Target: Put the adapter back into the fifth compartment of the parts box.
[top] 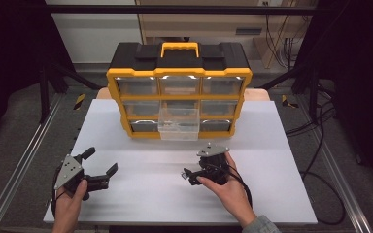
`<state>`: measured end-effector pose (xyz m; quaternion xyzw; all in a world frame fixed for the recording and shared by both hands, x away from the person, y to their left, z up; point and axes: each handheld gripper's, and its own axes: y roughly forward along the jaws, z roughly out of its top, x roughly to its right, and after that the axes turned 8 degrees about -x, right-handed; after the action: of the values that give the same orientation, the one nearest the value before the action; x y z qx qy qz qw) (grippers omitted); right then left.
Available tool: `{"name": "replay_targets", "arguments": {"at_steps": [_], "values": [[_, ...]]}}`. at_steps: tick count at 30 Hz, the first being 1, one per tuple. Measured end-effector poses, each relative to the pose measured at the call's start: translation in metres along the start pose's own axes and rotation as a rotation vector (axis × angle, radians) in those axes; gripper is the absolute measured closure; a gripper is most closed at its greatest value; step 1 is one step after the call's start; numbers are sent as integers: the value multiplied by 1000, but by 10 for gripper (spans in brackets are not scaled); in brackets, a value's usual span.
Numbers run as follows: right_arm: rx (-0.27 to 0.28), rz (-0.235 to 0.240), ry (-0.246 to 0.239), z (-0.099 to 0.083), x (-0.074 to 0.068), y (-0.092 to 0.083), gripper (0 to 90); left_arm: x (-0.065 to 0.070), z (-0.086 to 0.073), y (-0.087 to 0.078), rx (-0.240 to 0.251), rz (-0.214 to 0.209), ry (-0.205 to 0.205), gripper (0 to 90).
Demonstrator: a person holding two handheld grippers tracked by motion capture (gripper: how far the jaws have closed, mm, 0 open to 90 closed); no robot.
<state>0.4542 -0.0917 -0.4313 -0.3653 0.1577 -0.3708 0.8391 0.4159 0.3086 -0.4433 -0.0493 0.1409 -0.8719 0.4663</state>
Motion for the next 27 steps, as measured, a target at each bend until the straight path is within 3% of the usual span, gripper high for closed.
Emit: {"name": "replay_targets", "arguments": {"at_steps": [5,17,27], "values": [[-11,15,-21,1,-6,3,75,-1,1,-1,7,4,-8,6],[-33,66,-14,-1,-8,7,71,2,3,2,5,3,5,5],[-48,78,-18,-1,-10,10,72,2,3,2,3,8,4,5]]}}
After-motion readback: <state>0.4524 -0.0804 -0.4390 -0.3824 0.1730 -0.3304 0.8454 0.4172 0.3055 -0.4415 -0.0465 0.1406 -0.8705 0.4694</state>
